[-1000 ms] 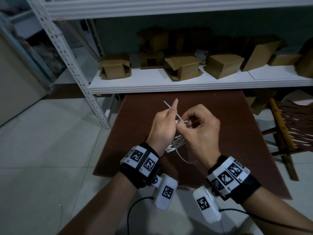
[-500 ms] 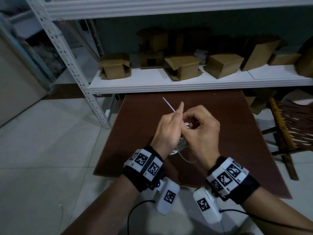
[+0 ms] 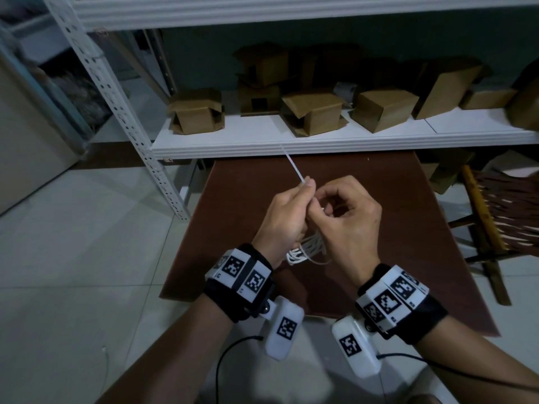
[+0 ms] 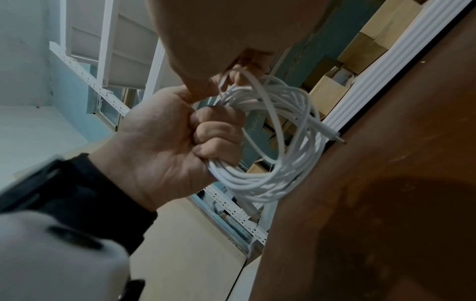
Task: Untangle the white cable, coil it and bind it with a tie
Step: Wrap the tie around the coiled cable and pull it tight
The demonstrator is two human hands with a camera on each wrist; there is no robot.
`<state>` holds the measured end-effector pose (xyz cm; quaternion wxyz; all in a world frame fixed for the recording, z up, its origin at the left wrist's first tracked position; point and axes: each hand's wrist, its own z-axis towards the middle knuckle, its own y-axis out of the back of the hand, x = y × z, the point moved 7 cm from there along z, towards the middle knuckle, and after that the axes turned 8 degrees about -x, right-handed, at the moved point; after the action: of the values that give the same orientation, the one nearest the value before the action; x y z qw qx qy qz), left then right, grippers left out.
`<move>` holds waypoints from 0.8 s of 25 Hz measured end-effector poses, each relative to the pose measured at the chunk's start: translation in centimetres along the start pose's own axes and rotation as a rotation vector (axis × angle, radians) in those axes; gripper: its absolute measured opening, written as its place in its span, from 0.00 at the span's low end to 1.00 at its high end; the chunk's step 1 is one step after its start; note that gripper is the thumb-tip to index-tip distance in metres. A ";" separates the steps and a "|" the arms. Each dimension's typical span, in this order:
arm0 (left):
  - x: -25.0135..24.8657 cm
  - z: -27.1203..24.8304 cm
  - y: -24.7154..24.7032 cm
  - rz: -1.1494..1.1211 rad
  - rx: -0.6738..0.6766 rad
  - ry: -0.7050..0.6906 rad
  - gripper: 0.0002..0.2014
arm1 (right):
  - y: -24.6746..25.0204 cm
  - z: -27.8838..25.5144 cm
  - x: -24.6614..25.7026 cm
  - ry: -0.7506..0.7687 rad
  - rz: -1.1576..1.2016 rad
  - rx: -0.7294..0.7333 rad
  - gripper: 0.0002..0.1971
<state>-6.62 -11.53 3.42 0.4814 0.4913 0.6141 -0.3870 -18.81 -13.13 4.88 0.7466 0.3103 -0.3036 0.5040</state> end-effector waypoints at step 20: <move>0.0 1.1 2.1 -0.035 -0.104 0.019 0.16 | -0.3 -0.4 0.6 0.026 0.025 0.002 0.05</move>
<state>-4.38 -12.08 3.12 0.4935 0.4585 0.6465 -0.3582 -18.30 -12.56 5.02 0.7439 0.3007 -0.2974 0.5175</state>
